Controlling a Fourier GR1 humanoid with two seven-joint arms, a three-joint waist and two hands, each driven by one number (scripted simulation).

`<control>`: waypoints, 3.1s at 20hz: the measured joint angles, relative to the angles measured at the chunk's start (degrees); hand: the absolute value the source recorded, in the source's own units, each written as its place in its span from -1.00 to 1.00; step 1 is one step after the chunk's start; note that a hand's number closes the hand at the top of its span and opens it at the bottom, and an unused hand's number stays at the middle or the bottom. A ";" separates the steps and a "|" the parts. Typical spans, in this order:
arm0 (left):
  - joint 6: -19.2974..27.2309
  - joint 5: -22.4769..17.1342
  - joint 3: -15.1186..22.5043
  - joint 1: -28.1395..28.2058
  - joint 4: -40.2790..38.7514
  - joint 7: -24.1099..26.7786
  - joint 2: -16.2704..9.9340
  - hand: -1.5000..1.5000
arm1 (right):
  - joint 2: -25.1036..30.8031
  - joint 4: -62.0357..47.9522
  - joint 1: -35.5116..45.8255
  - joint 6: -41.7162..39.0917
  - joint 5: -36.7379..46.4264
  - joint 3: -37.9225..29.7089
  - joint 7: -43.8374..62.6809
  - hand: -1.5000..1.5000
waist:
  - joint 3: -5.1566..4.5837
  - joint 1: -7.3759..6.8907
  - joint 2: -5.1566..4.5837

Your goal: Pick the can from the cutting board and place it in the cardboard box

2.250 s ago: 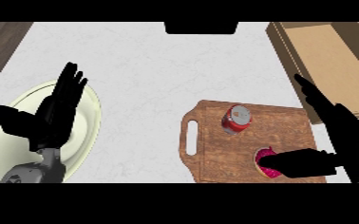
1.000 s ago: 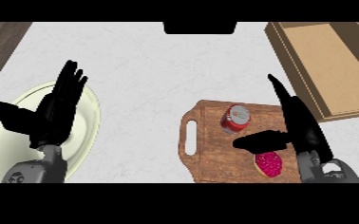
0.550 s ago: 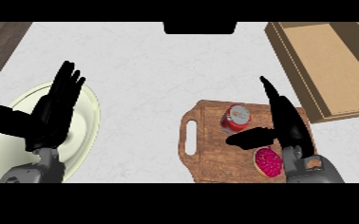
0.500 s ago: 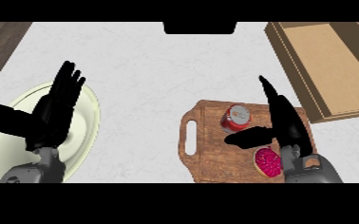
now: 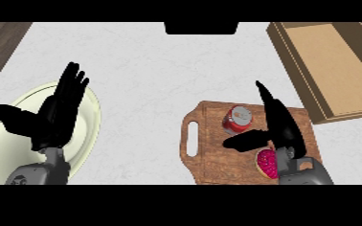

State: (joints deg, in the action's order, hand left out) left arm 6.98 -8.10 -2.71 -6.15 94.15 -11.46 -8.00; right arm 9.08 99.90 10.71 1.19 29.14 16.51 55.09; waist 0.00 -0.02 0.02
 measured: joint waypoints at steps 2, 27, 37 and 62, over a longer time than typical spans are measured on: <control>0.08 0.38 -0.09 -0.23 0.60 -0.78 0.18 0.00 | -0.86 0.36 -0.79 -0.74 0.67 -0.10 -0.23 -1.00 | 0.00 0.00 0.00; -1.07 1.84 -1.31 -0.24 1.64 -1.79 1.92 0.00 | -4.58 -9.46 1.25 -2.01 12.79 -0.32 -11.60 1.00 | 0.00 -0.09 -0.02; -2.87 1.09 -1.36 -1.01 0.57 -1.01 1.35 0.00 | -5.45 -29.75 22.95 -7.65 21.28 7.34 -20.68 1.00 | -0.03 -2.28 -0.52; -1.95 2.02 -2.08 0.53 1.59 -1.29 1.62 0.00 | -3.07 -21.67 42.11 -1.83 32.81 -7.53 -11.61 1.00 | 0.00 0.08 0.10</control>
State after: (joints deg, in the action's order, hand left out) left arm 5.03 -6.08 -4.79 -5.62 95.74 -12.75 -6.38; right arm 6.01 78.23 52.82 -0.64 61.95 8.98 43.48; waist -0.01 0.06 0.12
